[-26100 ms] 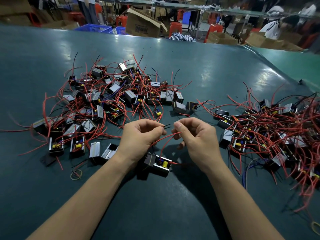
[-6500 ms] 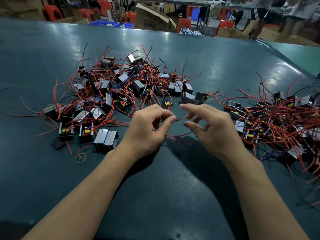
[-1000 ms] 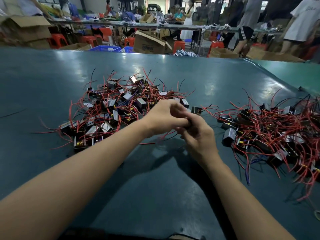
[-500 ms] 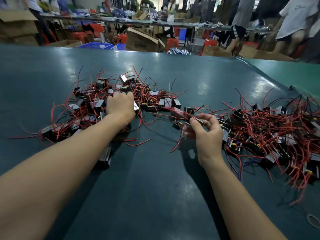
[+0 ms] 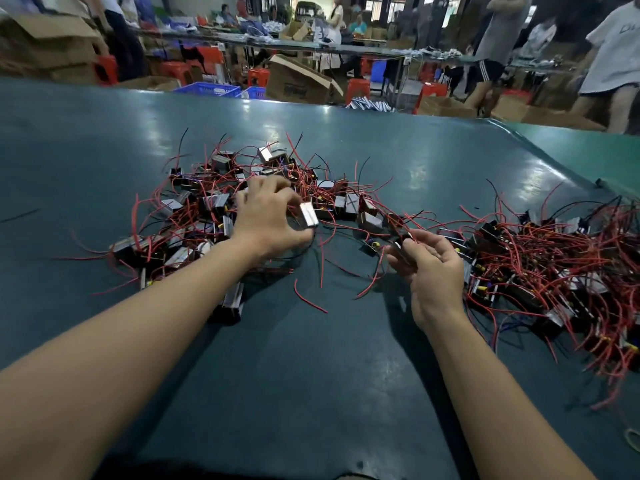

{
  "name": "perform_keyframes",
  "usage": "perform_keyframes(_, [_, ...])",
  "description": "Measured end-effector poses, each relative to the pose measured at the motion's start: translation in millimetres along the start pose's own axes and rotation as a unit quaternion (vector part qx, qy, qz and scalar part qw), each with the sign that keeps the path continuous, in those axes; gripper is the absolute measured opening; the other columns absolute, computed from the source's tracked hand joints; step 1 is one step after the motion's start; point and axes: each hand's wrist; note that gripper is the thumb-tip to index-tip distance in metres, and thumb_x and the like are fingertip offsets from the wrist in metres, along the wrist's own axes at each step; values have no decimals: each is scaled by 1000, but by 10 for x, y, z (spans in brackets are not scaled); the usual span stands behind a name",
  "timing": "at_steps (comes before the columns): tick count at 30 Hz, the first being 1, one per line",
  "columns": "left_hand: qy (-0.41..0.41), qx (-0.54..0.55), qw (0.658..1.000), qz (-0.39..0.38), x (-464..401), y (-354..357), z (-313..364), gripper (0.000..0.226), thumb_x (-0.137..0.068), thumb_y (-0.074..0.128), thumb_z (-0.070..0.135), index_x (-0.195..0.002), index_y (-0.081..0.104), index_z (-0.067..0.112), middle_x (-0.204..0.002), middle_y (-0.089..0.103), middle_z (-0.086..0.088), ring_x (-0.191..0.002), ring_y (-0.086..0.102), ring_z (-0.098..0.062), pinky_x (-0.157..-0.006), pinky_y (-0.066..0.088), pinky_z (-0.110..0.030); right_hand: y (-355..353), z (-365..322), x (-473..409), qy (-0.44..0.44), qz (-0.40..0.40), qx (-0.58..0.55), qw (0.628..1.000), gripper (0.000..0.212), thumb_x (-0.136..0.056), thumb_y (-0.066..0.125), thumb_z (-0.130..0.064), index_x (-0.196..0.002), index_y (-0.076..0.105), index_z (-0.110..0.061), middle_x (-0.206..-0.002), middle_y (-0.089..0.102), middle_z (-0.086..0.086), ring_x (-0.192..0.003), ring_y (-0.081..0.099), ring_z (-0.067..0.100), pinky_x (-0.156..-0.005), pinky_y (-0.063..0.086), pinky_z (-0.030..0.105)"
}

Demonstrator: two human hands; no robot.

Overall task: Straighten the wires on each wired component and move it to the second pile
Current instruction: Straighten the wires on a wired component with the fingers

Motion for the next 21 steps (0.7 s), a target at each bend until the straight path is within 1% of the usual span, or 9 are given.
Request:
perform_keyframes(2, [11,172,982,71,43,-98,64,48,-66,85,35,-106,66,17,-120,56,-4,-115,45,-22,-97,40,-40,-17,-16,0,21,1,-22,1000,15,-93,55,5,-88,58,-9,-82,65,12,-68,68,27,-59,58,27])
perform_keyframes(4, [18,306,948,80,135,-219,176,48,-68,86,19,-107,59,16,-105,61,-3,-94,57,-17,-80,51,-32,-13,-23,14,36,0,-19,999,13,-93,58,1,-86,59,-9,-83,66,12,-69,68,27,-56,58,27])
perform_keyframes(6, [12,431,901,54,262,-332,333,51,-69,83,7,-108,52,14,-97,64,-7,-79,63,-16,-71,55,-29,-2,-19,22,36,4,14,999,11,-92,61,-3,-84,63,-11,-79,69,7,-66,68,21,-52,54,27])
perform_keyframes(10, [-27,632,773,-36,488,-389,596,55,-64,74,-5,-110,49,11,-105,64,-14,-97,65,-26,-91,53,-35,-21,-13,6,18,12,42,999,16,-91,62,-7,-77,62,-15,-64,70,-2,-52,62,11,-46,44,21])
perform_keyframes(12, [-67,705,700,-94,608,-307,695,58,-62,67,-12,-111,50,12,-101,65,-17,-95,66,-27,-87,54,-37,-25,-10,-4,17,11,50,999,15,-93,59,-6,-80,58,-14,-69,70,4,-52,64,14,-46,45,22])
perform_keyframes(13, [-83,718,681,-120,669,-247,729,60,-63,64,-17,-113,49,12,-98,65,-18,-90,66,-25,-83,56,-35,-22,-4,-5,17,7,57,998,14,-93,58,-5,-83,57,-14,-73,70,7,-53,66,16,-46,47,23])
perform_keyframes(16, [-114,663,725,-148,791,-81,743,57,-72,52,-30,-116,48,6,-97,63,-20,-82,62,-23,-71,55,-35,-9,39,21,7,-32,100,994,13,-92,57,-3,-91,61,-15,-77,74,9,-60,68,18,-47,49,23])
perform_keyframes(19, [-116,603,777,-135,806,-5,716,48,-62,44,-8,-108,54,1,-107,63,-20,-98,61,-25,-79,52,-38,-7,75,35,-20,-72,164,984,19,-90,59,0,-93,67,-17,-78,73,4,-60,65,11,-45,47,19])
perform_keyframes(21, [-110,570,800,-149,810,9,722,49,-61,44,1,-108,59,-3,-109,65,-18,-92,60,-22,-69,48,-29,-3,88,34,-44,-85,217,972,21,-89,61,0,-86,67,-20,-74,68,-3,-57,59,1,-48,43,14])
Point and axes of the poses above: each hand's wrist, its own x-axis away from the middle knuckle, its own y-axis out of the palm, z = x × y
